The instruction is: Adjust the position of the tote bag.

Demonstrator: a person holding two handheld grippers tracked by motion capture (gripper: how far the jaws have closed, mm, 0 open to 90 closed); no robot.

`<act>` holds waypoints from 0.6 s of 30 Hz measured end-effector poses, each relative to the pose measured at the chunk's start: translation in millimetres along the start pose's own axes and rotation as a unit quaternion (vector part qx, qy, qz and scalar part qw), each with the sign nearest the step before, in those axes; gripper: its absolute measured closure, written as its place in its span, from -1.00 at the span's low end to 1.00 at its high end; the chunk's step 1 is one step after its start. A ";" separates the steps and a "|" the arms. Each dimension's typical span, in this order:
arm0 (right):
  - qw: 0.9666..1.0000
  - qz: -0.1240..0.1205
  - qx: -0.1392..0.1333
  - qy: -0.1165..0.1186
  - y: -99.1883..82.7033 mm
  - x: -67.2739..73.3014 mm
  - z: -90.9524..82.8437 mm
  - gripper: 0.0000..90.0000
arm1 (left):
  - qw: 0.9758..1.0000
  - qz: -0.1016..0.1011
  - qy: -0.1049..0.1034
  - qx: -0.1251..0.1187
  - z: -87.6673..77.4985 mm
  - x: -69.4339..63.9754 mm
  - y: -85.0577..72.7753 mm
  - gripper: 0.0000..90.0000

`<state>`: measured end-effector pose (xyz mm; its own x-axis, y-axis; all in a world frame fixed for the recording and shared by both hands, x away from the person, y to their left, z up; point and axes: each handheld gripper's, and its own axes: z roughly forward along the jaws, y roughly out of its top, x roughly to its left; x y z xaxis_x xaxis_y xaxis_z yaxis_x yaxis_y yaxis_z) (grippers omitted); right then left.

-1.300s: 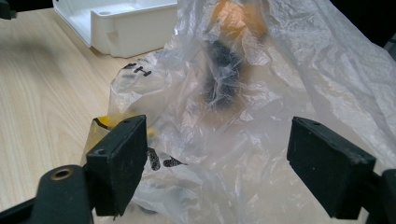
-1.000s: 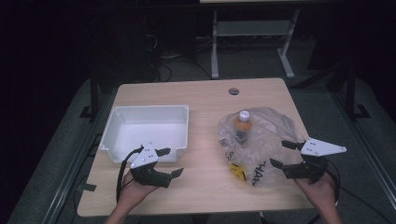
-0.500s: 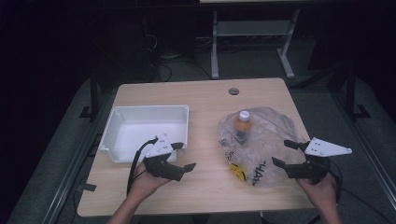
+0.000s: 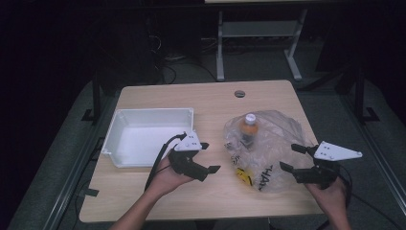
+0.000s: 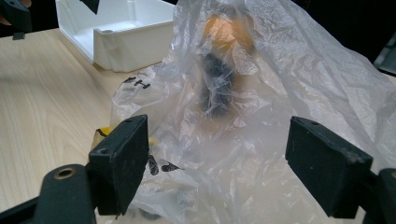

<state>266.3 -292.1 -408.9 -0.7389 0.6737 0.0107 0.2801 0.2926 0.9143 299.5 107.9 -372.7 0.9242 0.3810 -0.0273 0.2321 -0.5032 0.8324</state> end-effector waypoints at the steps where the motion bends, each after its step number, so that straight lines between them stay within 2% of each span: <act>1: 1.000 0.000 0.000 0.000 0.0 0.0 0.0 -0.53 | 1.000 0.000 0.000 0.000 0.0 0.0 0.0 -0.63; 6: 1.000 0.000 0.002 -0.001 -1.0 -0.5 -0.1 -0.53 | 1.000 0.019 -0.006 0.005 9.4 0.0 15.4 -0.57; 12: 1.000 0.002 -0.008 -0.005 -0.8 -2.5 -2.3 -0.53 | 1.000 0.028 -0.012 0.005 18.8 0.9 34.1 -0.51; 14: 1.000 0.002 -0.010 -0.005 0.5 -3.3 -1.3 -0.53 | 0.999 0.033 -0.022 0.014 26.6 -0.1 43.3 -0.47; 18: 1.000 -0.002 -0.001 -0.002 0.3 -3.2 0.9 -0.53 | 0.998 0.038 -0.032 0.024 37.9 -1.0 49.9 -0.41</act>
<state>269.3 -293.6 -409.0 -0.7373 0.6755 0.0050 0.2756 0.2942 0.9151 321.8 53.0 -352.1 0.9567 0.2910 -0.0024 0.1741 -0.5659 0.8059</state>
